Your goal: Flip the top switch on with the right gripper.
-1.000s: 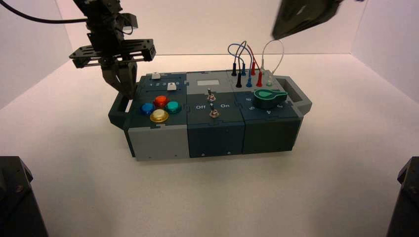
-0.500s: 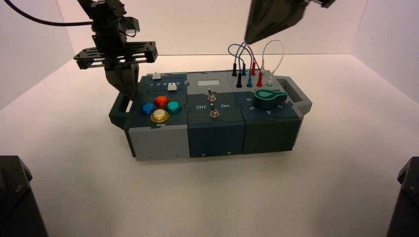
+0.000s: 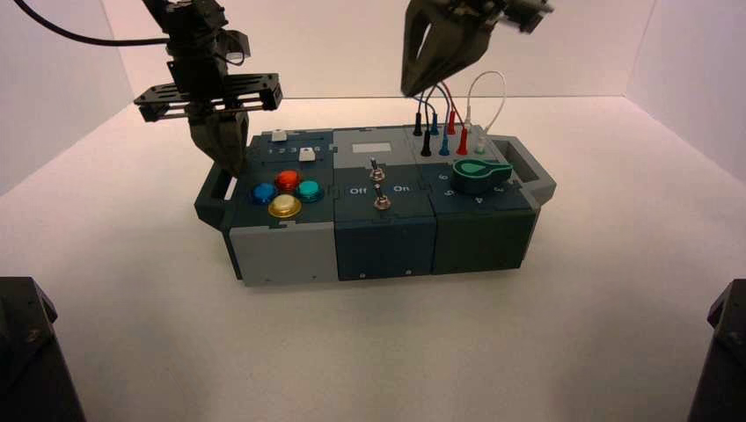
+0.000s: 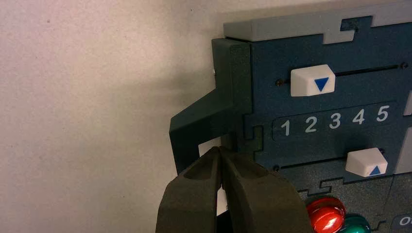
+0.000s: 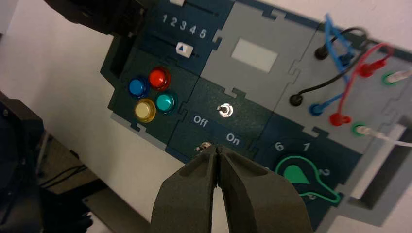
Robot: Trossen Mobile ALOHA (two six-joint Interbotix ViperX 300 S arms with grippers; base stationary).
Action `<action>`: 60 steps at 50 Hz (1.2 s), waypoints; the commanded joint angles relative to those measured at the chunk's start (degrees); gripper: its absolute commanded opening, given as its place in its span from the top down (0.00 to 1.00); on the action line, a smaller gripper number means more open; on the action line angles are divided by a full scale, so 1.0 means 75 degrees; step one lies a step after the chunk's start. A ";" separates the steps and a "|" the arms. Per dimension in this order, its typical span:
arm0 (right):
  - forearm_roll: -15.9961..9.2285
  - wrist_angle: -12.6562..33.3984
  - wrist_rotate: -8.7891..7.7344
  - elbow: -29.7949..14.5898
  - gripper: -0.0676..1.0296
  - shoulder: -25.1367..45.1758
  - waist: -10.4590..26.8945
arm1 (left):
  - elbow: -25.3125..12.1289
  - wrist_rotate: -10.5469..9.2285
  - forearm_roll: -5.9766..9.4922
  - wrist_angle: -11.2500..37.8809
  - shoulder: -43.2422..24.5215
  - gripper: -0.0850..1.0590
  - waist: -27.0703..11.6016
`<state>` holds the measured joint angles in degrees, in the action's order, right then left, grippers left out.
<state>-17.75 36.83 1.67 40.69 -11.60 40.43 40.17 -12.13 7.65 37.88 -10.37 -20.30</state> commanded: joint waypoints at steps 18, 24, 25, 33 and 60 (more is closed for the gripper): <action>-0.0609 -0.0246 0.0082 -0.0457 0.96 0.0504 0.0258 | 0.0023 0.0023 -0.0035 -0.0035 -0.0281 0.95 -0.0059; -0.0715 -0.0328 0.0082 -0.0504 0.96 0.0656 0.0363 | 0.0047 0.0035 -0.0035 -0.0035 -0.0340 0.95 -0.0059; -0.0738 -0.0352 0.0082 -0.0516 0.96 0.0691 0.0375 | 0.0035 0.0047 -0.0035 -0.0035 -0.0340 0.95 -0.0059; -0.0844 -0.0352 0.0094 -0.0586 0.96 0.0973 0.0504 | 0.0070 0.0059 -0.0047 -0.0059 -0.0398 0.95 -0.0059; -0.0973 -0.0621 0.0293 -0.0926 0.96 0.1840 0.0598 | 0.0105 0.0082 -0.0059 -0.0070 -0.0410 0.95 -0.0047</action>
<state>-24.70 32.61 3.43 35.77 2.55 44.65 40.08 -12.13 7.65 38.06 -10.90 -20.30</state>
